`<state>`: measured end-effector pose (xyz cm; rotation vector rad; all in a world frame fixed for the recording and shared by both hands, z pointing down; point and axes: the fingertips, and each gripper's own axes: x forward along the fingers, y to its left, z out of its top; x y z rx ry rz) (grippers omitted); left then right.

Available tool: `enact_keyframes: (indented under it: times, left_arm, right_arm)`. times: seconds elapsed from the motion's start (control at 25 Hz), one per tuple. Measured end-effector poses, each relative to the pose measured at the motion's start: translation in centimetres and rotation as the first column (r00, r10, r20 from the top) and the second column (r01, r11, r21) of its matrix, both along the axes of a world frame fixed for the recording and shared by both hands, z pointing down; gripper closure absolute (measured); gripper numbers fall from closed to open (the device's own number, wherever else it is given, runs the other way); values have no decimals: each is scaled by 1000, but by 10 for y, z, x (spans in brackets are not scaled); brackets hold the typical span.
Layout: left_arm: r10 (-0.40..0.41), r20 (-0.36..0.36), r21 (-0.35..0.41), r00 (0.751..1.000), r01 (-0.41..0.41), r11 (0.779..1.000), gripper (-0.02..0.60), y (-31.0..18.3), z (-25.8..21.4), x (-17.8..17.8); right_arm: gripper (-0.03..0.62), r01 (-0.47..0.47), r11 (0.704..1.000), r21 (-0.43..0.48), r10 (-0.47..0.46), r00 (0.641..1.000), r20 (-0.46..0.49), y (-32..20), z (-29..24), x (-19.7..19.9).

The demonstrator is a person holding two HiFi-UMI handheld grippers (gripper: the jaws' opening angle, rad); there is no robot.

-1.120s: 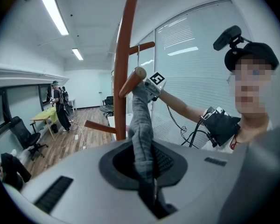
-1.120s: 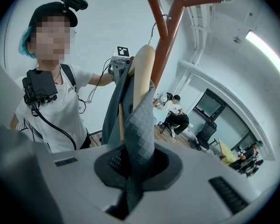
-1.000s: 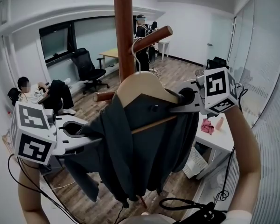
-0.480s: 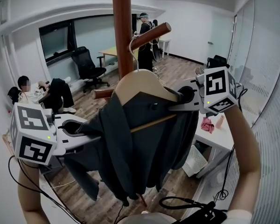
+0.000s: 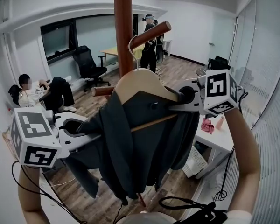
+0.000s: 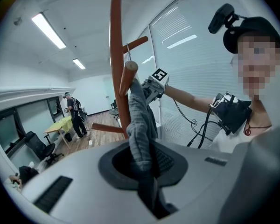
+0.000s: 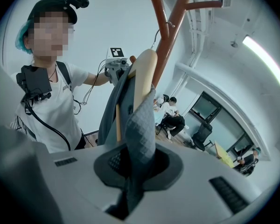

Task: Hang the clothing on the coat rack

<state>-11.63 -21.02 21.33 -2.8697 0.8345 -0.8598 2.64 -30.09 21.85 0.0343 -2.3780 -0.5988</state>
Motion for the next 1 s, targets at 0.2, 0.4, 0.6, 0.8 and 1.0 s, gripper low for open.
enact_keyframes:
  times: [0.2, 0.4, 0.6, 0.8, 1.0]
  left_arm:
    - [-2, 12, 24, 1000, 2, 1000, 539, -1, 1, 0]
    - [7, 16, 42, 1000, -7, 999, 536, -3, 2, 0]
    - [-15, 25, 76, 1000, 13, 997, 528, -6, 2, 2]
    - [-40, 71, 149, 997, 30, 988, 502, -7, 1, 2]
    - [-63, 90, 197, 994, 44, 979, 486, -8, 0, 1]
  right_arm:
    - [557, -18, 999, 31, 18, 1000, 9, -1, 0, 0]
    - [556, -45, 998, 46, 45, 999, 18, -3, 1, 2]
    - [554, -81, 995, 65, 79, 996, 35, -9, 3, 3]
    - [554, -120, 989, 86, 117, 992, 44, -11, 3, 4]
    - [545, -152, 983, 107, 146, 988, 58, -14, 2, 4]
